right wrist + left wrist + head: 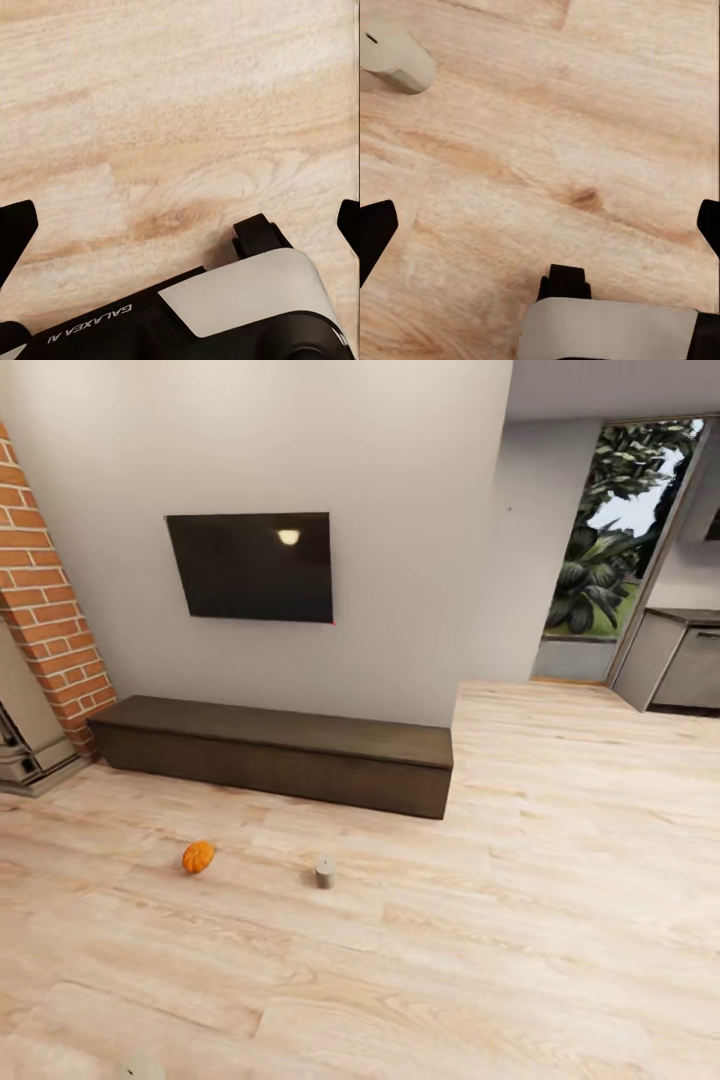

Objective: Place each of the two pumpkins and all three candles from the living room inside a cabinet in the living room (use any cabinet), then make sure every cabinet is closed, and position the cauldron so it is next to a table in the living room.

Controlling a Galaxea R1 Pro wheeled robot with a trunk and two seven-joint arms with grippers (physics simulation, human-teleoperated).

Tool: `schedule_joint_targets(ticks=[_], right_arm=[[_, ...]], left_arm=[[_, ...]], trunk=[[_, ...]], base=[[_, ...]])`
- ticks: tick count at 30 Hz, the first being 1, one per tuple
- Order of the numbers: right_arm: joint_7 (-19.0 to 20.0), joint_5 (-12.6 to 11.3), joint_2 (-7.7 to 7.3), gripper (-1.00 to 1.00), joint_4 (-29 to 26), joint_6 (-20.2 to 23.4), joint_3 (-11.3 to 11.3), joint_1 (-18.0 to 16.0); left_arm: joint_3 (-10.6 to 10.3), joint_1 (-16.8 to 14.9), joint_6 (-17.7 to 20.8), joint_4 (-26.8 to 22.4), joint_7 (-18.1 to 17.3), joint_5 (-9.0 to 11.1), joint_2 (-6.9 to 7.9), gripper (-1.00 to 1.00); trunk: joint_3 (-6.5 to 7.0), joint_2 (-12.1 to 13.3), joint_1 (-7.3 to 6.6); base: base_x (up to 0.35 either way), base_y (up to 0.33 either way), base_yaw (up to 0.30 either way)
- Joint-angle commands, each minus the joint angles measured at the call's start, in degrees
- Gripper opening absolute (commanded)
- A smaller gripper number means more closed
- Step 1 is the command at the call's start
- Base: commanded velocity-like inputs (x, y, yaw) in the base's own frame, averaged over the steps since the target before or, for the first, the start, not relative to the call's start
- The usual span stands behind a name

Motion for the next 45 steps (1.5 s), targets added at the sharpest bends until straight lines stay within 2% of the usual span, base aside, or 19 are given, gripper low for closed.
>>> schedule_joint_targets(ticks=[1, 18, 20, 24, 27, 30, 45], right_arm=[[0.0, 0.0, 0.00, 1.00, 0.0, 0.0, 0.0, 0.0], [0.0, 0.1, -0.01, 1.00, 0.0, 0.0, 0.1, 0.0], [0.0, 0.4, -0.01, 1.00, 0.0, -1.6, 0.1, 0.1], [0.0, 0.8, -0.06, 1.00, 0.4, -4.5, 0.2, 0.3], [0.0, 1.1, -0.07, 1.00, 2.8, -5.7, 0.5, 0.3], [0.0, 1.3, -0.05, 1.00, 4.6, -6.0, 0.6, 0.3], [0.0, 1.1, 0.16, 1.00, 4.9, -6.1, 0.5, 0.4]], left_arm=[[0.0, 0.0, 0.0, 0.0, 0.0, 0.0, 0.00, 1.00], [0.0, 0.0, 0.0, 0.0, 0.0, 0.0, 0.00, 1.00], [0.0, 0.0, 0.0, 0.0, 0.0, 0.0, 0.00, 1.00], [0.0, 0.0, 0.0, 0.0, 0.0, 0.0, 0.00, 1.00], [0.0, 0.0, 0.0, 0.0, 0.0, 0.0, 0.00, 1.00], [0.0, 0.0, 0.0, 0.0, 0.0, 0.0, 0.00, 1.00], [0.0, 0.0, -0.5, 0.0, 0.0, 0.0, -0.06, 1.00]], trunk=[[0.00, 0.0, 0.00], [0.00, 0.0, 0.00], [-0.02, 0.0, 0.00], [-0.04, 0.0, 0.00], [-0.04, 0.0, 0.00], [-0.04, 0.0, 0.00], [-0.04, 0.0, 0.00]], base=[[0.254, -0.245, -0.281], [0.253, -0.242, -0.280], [0.253, -0.226, -0.183], [0.253, -0.211, -0.070], [0.253, -0.146, -0.013], [0.255, -0.088, -0.003], [0.266, -0.018, 0.000]])
